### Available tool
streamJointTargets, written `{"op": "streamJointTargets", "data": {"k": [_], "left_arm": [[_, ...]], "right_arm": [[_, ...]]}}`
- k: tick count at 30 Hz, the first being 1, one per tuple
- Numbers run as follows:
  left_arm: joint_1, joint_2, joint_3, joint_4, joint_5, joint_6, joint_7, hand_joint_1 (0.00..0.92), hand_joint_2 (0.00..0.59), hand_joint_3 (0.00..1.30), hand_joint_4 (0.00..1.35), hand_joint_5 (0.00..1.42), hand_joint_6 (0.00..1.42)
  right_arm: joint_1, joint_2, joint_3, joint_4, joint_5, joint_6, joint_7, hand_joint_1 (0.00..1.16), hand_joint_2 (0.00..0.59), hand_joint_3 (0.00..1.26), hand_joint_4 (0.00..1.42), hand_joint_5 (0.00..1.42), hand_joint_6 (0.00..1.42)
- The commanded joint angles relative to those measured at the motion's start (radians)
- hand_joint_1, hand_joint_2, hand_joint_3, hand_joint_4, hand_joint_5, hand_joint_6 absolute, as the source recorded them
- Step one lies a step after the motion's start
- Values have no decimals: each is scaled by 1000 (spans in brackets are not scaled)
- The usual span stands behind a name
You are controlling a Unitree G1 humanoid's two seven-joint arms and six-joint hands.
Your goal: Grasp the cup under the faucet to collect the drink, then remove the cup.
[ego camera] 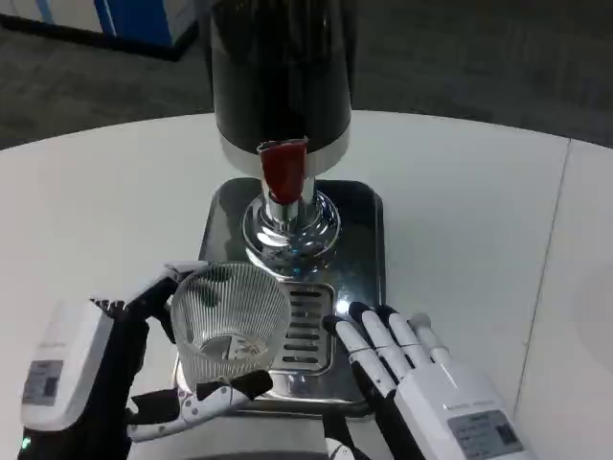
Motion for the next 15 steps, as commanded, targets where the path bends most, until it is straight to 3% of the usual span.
{"op": "streamJointTargets", "data": {"k": [1,15], "left_arm": [[-49,-8,-23,40,25,19,50,578,173,943,1048,1197,1317],[-296,-6,-138,329,98,84,207,578,174,944,1048,1209,1333]], "right_arm": [[21,12,0,-13,-9,15,1,235,560,74,0,0,0],[46,11,-17,-35,-10,21,8,235,562,74,0,0,0]]}}
